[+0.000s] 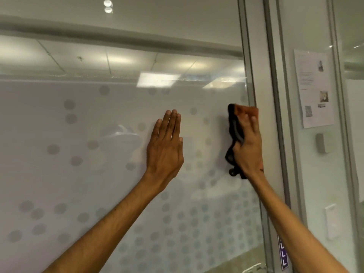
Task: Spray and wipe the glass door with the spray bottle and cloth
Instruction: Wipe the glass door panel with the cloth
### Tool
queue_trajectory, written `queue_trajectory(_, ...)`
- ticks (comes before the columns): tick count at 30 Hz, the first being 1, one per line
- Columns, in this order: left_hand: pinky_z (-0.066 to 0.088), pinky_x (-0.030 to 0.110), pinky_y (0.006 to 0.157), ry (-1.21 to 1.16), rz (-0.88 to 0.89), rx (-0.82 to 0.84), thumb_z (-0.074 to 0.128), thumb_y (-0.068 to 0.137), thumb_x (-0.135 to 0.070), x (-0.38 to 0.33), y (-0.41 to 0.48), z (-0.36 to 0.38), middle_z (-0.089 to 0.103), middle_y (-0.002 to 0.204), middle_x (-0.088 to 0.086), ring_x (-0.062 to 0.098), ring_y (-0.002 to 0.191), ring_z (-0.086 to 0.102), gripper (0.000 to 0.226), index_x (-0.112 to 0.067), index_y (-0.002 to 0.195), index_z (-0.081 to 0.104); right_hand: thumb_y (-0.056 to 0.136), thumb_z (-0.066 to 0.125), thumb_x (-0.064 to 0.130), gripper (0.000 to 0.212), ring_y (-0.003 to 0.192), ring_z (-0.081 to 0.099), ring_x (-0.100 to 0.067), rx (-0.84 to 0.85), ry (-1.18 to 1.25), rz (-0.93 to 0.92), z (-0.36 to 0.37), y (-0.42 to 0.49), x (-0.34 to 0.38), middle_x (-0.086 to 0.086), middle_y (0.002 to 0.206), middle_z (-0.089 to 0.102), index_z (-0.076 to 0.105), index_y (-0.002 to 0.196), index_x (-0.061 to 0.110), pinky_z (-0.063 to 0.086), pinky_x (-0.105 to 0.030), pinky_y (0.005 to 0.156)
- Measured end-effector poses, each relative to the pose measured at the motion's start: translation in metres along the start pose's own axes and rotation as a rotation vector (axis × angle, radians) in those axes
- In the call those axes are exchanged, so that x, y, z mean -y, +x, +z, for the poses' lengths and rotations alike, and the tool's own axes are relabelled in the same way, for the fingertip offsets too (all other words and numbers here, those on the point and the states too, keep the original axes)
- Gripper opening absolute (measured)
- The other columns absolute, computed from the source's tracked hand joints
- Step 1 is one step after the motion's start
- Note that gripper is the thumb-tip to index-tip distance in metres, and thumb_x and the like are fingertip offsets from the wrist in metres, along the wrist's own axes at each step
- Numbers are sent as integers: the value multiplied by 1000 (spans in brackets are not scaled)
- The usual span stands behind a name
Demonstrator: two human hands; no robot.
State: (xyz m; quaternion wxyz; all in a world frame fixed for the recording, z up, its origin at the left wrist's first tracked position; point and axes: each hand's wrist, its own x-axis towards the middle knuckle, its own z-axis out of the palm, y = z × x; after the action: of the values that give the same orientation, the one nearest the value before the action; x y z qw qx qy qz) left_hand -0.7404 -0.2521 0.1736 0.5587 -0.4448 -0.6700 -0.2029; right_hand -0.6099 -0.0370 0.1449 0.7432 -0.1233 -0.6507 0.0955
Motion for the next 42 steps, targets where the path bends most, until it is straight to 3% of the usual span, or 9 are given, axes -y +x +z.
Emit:
queue_trajectory(3, -8, 34, 125, 17, -23, -5, 19, 105, -25, 17, -5, -8, -4, 166, 8, 20, 154, -7, 58, -7, 157, 0, 85, 43, -10, 78, 147, 31, -21, -67, 33, 85, 2, 50, 9, 3, 158, 31, 36, 152, 29, 33, -48, 119)
queue_trajectory(6, -7, 35, 125, 52, -44, -23, 17, 104, -26, 29, -9, -17, -4, 166, 8, 21, 154, -6, 59, -7, 157, 0, 84, 43, -9, 75, 138, 42, -23, -114, 44, 77, 9, 89, 28, -5, 151, 36, 38, 150, 25, 40, -43, 115)
queue_trajectory(15, -5, 37, 126, 122, -108, -50, 15, 104, -28, 84, -17, -53, -3, 167, 8, 21, 154, -6, 59, -7, 158, 2, 81, 46, -8, 76, 151, 24, -28, -81, -55, 7, 52, 91, 101, -9, 161, 29, 40, 150, 24, 27, -49, 121)
queue_trajectory(20, -5, 37, 126, 137, -152, -56, 12, 103, -32, 115, -21, -71, -4, 167, 7, 21, 154, -6, 60, -8, 158, 1, 80, 47, -6, 78, 153, 18, -23, -33, -54, -64, 78, 75, 165, -1, 162, 30, 39, 150, 26, 20, -51, 122)
queue_trajectory(32, 1, 41, 127, 210, -223, -107, 20, 105, -29, 213, -65, -133, 4, 167, 10, 21, 155, 1, 59, -6, 157, 5, 87, 54, 4, 65, 152, 23, -21, 18, 51, -313, 157, 34, 342, 2, 158, 38, 44, 148, 27, 14, -52, 123)
queue_trajectory(42, 4, 44, 127, 206, -212, -123, 28, 103, -25, 256, -94, -159, 10, 166, 11, 24, 154, 7, 59, -3, 156, 11, 88, 55, 5, 74, 151, 24, -20, 37, 115, -389, 182, 24, 404, -1, 158, 38, 29, 155, 23, 11, -48, 125)
